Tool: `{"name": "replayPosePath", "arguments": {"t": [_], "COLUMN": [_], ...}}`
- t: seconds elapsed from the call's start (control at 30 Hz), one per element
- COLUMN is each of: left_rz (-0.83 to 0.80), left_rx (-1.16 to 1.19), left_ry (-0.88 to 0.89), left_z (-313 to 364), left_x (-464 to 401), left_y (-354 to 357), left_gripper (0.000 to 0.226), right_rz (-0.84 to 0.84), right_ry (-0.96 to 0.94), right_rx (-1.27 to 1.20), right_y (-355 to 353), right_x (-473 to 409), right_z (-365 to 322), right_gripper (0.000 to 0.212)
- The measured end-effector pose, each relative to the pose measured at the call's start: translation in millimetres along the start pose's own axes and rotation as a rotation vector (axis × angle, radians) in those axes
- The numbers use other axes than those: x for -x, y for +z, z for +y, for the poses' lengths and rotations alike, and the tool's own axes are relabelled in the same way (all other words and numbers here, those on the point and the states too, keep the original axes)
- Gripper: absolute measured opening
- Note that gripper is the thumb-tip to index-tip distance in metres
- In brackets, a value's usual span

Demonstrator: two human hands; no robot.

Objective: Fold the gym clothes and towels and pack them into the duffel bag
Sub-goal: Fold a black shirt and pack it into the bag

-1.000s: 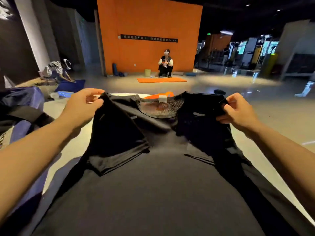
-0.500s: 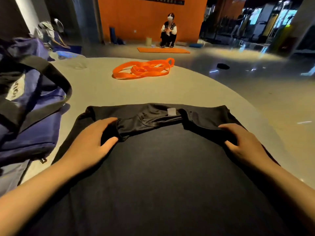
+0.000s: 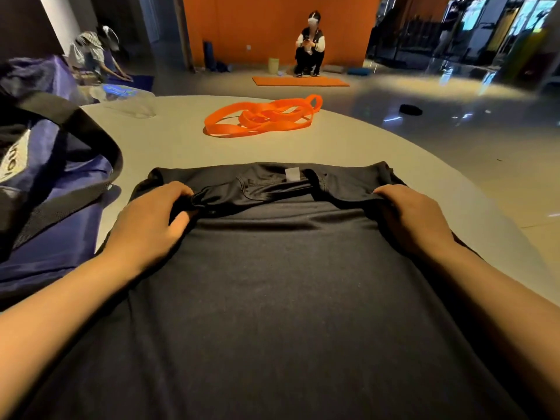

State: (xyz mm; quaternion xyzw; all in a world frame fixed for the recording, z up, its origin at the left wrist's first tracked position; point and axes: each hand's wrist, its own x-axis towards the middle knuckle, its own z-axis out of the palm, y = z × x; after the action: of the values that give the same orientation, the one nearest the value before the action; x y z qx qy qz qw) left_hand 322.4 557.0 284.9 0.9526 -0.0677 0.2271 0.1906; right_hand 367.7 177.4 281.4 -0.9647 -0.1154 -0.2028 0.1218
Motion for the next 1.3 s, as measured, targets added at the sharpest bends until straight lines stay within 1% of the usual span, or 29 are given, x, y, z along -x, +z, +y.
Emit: {"name": "replayPosePath", "arguments": {"t": [0.07,0.17,0.2,0.23,0.3,0.37,0.4,0.43,0.5,0.6,0.73,0.77,0.83,0.9,1.0,1.1,1.23,1.3], "left_rz": [0.085,0.198,0.214,0.205,0.104,-0.058,-0.129,-0.173,-0.191,-0.21,-0.246,-0.272,-0.331,-0.378,-0.449,-0.494,-0.474,-0.361], "left_rx": [0.056,0.288,0.349,0.365,0.354,0.358,0.321,0.254,0.157,0.112,0.047,0.039,0.03,0.046,0.076,0.048,-0.025,-0.044], "left_ry": [-0.023,-0.07,-0.059,-0.035,0.044,0.105,0.137,0.179,0.25,0.292,0.295,0.299,0.305,0.257,0.217,0.236,0.278,0.286], "left_z": [3,3,2,1,-1,-2,-1,-2,-6,-5,-1,0,0,-5,-17,-23,-22,-13], "left_x": [4,17,24,33,60,95,111,123,135,134,134,140,159,184,213,218,216,212], "left_y": [-6,-28,-38,-48,-63,-71,-71,-69,-62,-60,-69,-74,-82,-90,-98,-104,-110,-114], "left_gripper": [0.018,0.02,0.022,0.022,0.026,0.043,0.05,0.052,0.049,0.047,0.034,0.038,0.053,0.063,0.06,0.058,0.055,0.053], "right_rz": [0.075,0.251,0.285,0.284,0.197,0.061,-0.012,-0.081,-0.158,-0.162,-0.178,-0.197,-0.237,-0.254,-0.224,-0.218,-0.24,-0.249], "right_ry": [0.015,0.025,0.01,-0.001,-0.007,0.022,0.043,0.062,0.118,0.146,0.169,0.168,0.188,0.232,0.29,0.299,0.324,0.309], "right_rx": [-0.027,-0.217,-0.259,-0.286,-0.318,-0.293,-0.243,-0.185,-0.13,-0.096,-0.029,-0.004,0.029,0.025,0.018,-0.041,-0.066,0.005], "right_y": [-9,-43,-57,-69,-88,-95,-92,-88,-78,-72,-71,-71,-73,-76,-79,-75,-80,-83], "right_x": [0,13,24,39,81,125,143,158,171,163,145,142,139,144,161,182,189,187], "right_z": [-1,-7,-10,-12,-13,-6,1,7,18,17,13,13,14,15,11,3,7,7], "right_gripper": [0.02,0.025,0.028,0.027,0.027,0.027,0.027,0.03,0.037,0.042,0.041,0.042,0.046,0.052,0.056,0.052,0.052,0.052]}}
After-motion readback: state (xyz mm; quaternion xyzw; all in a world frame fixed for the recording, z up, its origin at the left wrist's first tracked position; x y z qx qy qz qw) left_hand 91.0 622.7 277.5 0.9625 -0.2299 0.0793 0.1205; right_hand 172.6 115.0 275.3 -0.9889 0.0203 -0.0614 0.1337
